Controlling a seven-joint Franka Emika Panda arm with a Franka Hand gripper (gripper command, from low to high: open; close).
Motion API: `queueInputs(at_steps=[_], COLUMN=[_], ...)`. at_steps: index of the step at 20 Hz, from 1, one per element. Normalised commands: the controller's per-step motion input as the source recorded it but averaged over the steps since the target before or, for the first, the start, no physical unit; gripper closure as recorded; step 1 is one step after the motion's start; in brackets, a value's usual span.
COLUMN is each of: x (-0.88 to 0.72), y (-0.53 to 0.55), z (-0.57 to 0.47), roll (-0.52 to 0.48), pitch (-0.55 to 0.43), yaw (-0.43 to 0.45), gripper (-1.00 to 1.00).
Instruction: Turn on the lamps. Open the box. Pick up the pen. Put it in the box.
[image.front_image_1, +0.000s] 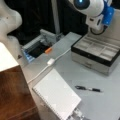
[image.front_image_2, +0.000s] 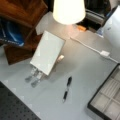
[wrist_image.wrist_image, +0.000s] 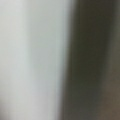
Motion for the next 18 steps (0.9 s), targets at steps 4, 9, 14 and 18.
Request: queueInputs(at_steps=[4,9,14,18], x=[-0.02,0.02,0.01,-0.04], y=[0.12,0.07,-0.03,-0.18], z=[-0.09,-0.02,0.04,0.07], roll=[0.037,0.047,0.06,0.056], pitch=[0.051,0.062,0.091,0.118], yaw=[-0.187,-0.185,-0.138,-0.073], gripper=[-1.0,-1.0,-1.0,-1.0])
